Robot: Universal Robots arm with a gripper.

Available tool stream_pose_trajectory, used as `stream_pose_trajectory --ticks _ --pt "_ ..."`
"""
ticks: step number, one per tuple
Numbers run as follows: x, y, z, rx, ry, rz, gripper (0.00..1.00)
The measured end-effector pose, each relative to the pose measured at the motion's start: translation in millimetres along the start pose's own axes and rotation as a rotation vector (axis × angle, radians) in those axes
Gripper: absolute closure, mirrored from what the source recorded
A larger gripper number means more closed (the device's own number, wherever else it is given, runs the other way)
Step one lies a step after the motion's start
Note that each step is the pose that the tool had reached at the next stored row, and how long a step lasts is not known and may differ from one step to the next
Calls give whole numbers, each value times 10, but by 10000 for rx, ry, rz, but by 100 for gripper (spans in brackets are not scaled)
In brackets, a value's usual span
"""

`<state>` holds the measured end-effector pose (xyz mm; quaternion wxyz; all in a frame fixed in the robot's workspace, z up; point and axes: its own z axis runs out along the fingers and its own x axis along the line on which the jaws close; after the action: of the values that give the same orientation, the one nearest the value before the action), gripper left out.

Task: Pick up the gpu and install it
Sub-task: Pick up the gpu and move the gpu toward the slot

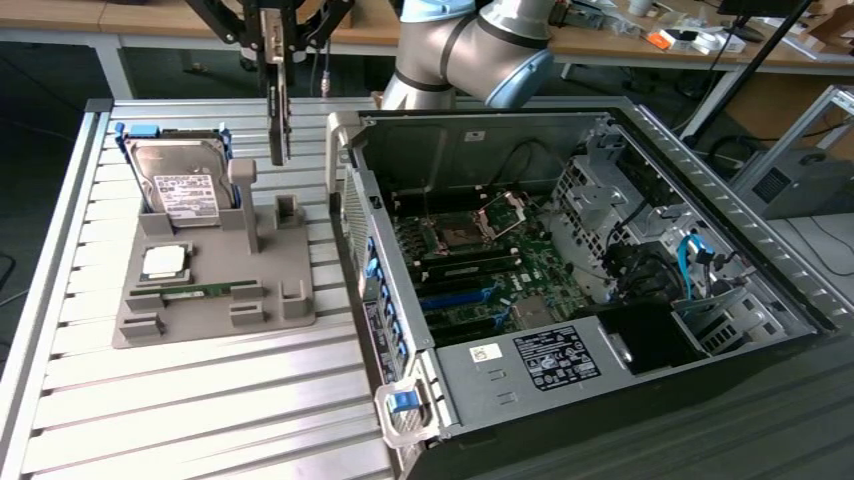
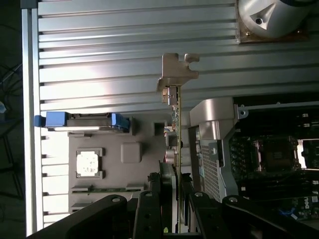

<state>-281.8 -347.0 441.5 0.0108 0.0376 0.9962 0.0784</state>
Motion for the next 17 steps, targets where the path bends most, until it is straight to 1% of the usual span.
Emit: stream_pose_trajectory --ticks 17 --pt "-2 19 -121 -119 10 3 73"
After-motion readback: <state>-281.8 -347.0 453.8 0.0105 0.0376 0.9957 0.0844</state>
